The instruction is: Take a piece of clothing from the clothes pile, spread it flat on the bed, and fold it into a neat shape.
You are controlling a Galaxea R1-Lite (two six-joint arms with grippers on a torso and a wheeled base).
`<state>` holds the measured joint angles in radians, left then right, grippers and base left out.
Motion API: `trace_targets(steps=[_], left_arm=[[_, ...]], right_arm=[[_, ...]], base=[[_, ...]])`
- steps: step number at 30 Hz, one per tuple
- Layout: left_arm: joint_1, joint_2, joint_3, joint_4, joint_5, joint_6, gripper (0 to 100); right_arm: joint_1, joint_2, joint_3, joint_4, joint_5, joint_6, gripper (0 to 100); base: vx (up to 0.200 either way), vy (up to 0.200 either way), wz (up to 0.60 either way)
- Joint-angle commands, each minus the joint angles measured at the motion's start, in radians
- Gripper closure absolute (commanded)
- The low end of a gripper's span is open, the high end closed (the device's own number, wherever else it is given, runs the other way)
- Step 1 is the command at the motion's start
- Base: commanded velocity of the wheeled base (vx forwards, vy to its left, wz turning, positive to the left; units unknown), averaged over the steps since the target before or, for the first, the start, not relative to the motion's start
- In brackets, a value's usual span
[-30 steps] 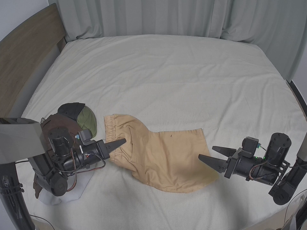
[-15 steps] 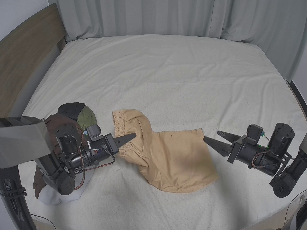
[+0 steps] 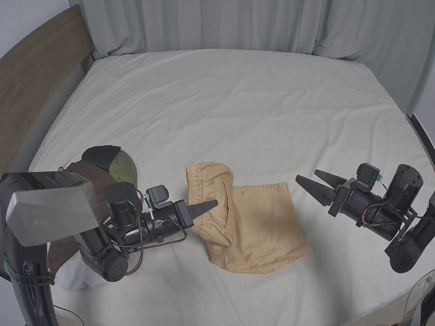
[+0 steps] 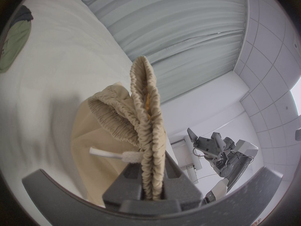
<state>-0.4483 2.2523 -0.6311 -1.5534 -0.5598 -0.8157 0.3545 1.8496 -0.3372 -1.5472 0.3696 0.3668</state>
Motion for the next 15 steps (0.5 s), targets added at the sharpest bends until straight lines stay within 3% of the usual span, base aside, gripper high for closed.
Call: trace_targets(steps=[1,10,15], left_arm=[[-0.044,0.066,-0.03,-0.001,0.0,-0.016,100],[-0.099,0.13,-0.102,-0.001,0.004,-0.048,100],[-0.125,0.184,-0.145,-0.002,0.052,-0.048,100]], right_arm=[[0.0,-0.003,0.0,-0.001,0.0,0.001,0],[0.0,0.0,-0.002,0.001,0.0,0.003,0],[0.0,0.0,-0.002,0.001,0.0,0.003,0]], base=[[0.0,0.0,0.0],[0.0,0.0,0.0],[0.0,0.0,0.0]])
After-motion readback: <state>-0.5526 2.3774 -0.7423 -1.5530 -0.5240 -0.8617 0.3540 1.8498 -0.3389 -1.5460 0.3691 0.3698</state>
